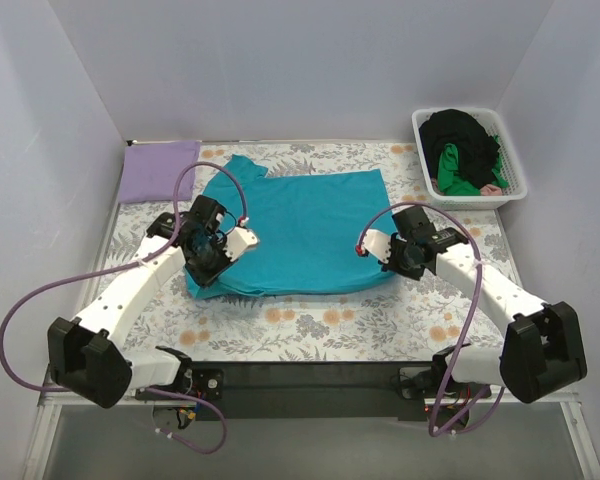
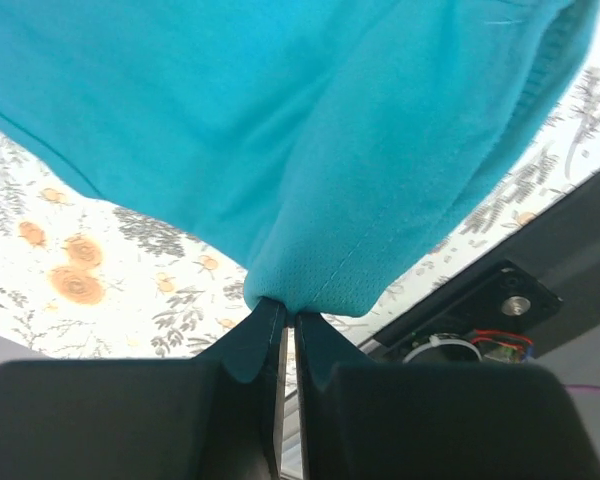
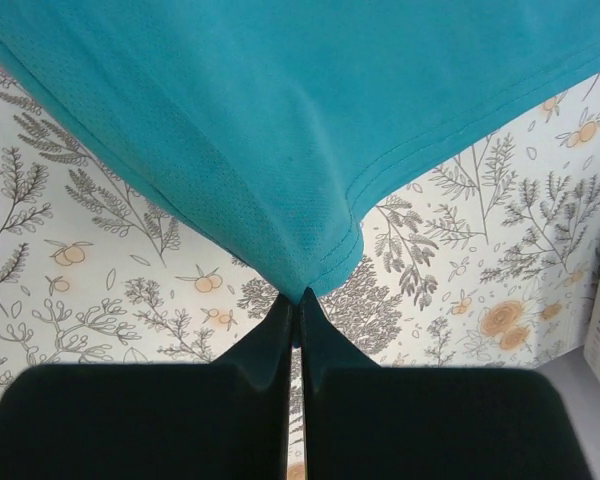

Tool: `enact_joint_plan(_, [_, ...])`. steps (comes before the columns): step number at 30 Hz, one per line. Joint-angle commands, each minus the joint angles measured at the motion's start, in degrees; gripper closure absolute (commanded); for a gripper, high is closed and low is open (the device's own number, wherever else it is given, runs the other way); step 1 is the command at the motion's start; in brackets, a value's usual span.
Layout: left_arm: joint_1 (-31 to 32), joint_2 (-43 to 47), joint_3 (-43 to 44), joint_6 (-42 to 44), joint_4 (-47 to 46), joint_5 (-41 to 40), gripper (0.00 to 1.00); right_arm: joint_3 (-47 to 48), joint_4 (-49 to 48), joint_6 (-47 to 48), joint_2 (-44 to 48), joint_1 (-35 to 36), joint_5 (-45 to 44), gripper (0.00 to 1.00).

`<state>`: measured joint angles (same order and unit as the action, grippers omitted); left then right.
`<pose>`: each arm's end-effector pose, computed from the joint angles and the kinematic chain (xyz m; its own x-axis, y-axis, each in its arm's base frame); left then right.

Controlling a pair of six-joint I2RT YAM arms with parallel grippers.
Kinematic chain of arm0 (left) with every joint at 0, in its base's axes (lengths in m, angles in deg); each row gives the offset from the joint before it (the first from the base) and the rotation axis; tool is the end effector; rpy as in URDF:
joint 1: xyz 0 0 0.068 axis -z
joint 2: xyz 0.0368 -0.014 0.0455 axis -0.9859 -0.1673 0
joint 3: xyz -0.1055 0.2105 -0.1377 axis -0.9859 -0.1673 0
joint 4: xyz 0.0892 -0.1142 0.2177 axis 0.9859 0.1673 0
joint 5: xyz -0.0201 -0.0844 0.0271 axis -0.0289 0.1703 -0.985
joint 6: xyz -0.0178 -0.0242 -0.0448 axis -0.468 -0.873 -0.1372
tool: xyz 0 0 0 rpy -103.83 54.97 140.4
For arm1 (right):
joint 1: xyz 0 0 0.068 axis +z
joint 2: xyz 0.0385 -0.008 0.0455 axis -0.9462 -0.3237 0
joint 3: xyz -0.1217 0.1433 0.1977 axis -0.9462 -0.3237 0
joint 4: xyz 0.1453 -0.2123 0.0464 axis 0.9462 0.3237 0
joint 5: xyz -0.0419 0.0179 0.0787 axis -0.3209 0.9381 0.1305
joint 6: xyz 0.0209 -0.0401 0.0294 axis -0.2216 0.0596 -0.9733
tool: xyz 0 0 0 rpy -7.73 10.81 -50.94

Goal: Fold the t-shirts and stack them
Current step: Fold the tshirt

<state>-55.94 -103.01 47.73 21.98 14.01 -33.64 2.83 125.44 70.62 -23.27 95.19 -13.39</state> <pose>0.1889 -0.0883 0.2755 -0.9349 0.3067 -0.1786 0.3251 0.9419 -0.0844 0.2152 0.0945 0.2231 -0.2189 -0.9414 -0.2564 -0.8779 0.3048 -0.3694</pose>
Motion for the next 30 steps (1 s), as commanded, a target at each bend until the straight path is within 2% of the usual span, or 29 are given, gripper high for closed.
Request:
enact_joint_plan(1, [-2.71, -1.81, 2.51, 3.97, -2.42, -0.96, 1.00, 3.69, 0.49, 1.86, -1.79, -0.69, 0.83, 0.99])
enact_joint_plan(11, [-9.92, -8.84, 6.73, 8.02, -8.85, -0.34, 1.00, 9.32, -0.13, 3.18, -10.58, -2.80, 1.98, 0.99])
enact_joint_plan(30, [-10.27, -19.57, 11.74, 8.81, -16.40, -1.13, 1.00, 16.96, -0.57, 3.00, -21.13, -7.46, 4.96, 0.99])
